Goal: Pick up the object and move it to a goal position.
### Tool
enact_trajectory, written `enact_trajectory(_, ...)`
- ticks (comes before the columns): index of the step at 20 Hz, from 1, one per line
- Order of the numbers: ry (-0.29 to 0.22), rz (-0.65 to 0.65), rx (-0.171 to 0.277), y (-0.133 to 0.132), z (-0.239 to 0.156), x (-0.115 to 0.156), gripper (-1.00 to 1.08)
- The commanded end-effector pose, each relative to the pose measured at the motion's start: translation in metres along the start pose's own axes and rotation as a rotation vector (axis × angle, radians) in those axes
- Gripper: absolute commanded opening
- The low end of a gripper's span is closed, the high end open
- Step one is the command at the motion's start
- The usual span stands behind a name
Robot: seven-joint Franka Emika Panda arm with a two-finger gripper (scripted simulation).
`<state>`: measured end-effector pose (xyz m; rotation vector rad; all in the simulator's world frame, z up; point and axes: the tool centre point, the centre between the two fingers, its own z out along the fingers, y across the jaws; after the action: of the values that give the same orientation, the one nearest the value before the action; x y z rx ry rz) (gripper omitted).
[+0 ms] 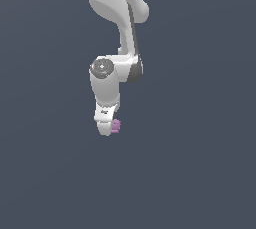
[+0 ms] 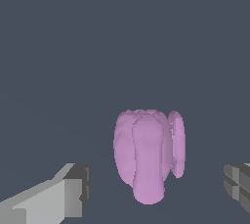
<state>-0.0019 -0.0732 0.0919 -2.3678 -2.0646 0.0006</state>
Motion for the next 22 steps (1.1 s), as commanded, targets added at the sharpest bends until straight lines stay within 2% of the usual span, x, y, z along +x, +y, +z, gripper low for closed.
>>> enact_trajectory(1, 0.000, 0.000, 0.000, 0.000, 0.000, 0.000, 1.00)
enact_trajectory(12, 0.000, -0.005, 0.000, -0.001, 0.043, 0.000, 1.00)
enact_trajectory(17, 0.000, -0.005, 0.000, 0.000, 0.050, 0.000, 1.00)
enact_trajectory(18, 0.000, -0.005, 0.000, 0.000, 0.050, 0.000, -1.00)
enact_trajectory(22, 0.000, -0.005, 0.000, 0.000, 0.050, 0.000, -1.00)
